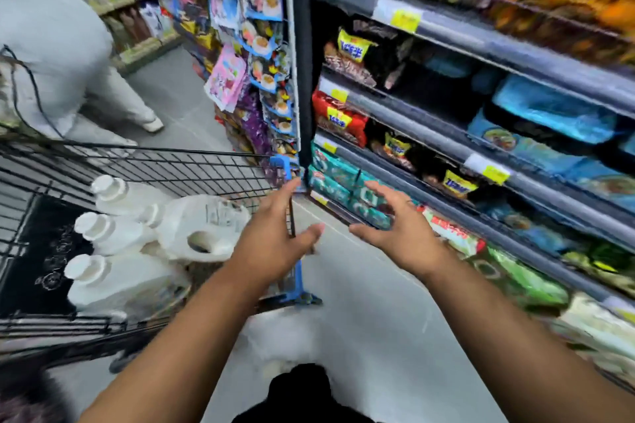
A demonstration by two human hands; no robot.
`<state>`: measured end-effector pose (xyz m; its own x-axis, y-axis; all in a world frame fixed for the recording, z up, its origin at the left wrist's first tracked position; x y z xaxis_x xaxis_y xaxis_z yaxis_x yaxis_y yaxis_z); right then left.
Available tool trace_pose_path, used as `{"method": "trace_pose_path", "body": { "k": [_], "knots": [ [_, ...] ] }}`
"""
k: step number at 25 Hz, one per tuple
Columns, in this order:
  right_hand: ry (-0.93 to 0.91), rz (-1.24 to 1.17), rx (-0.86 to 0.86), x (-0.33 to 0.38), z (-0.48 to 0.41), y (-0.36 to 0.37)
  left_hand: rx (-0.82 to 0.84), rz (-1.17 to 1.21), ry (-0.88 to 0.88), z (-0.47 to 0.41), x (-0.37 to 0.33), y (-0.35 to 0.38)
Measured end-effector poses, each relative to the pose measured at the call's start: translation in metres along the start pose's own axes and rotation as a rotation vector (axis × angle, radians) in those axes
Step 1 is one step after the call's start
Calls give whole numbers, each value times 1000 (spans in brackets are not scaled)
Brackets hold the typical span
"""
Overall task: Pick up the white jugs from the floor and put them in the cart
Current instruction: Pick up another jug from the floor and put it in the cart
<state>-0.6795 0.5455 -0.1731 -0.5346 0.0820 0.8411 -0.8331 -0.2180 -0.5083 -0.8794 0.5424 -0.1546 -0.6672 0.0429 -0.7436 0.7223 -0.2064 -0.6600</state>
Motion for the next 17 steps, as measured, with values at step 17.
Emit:
{"method": "trace_pose_path", "body": {
  "k": [17],
  "knots": [
    [467,-272,-1070,-242,563,-328,880,-51,758,198,-473,459]
  ]
}}
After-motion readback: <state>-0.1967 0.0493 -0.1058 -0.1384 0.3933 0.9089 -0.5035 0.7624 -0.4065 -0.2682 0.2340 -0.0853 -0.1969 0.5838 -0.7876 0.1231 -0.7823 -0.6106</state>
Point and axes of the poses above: each hand's wrist, its own z-axis away from the middle knuckle, its own y-axis out of the palm, x = y × z, the point moved 10 cm from there along -z, towards the middle knuckle, and after that the axes turned 5 degrees about x, right-handed, at the moved point
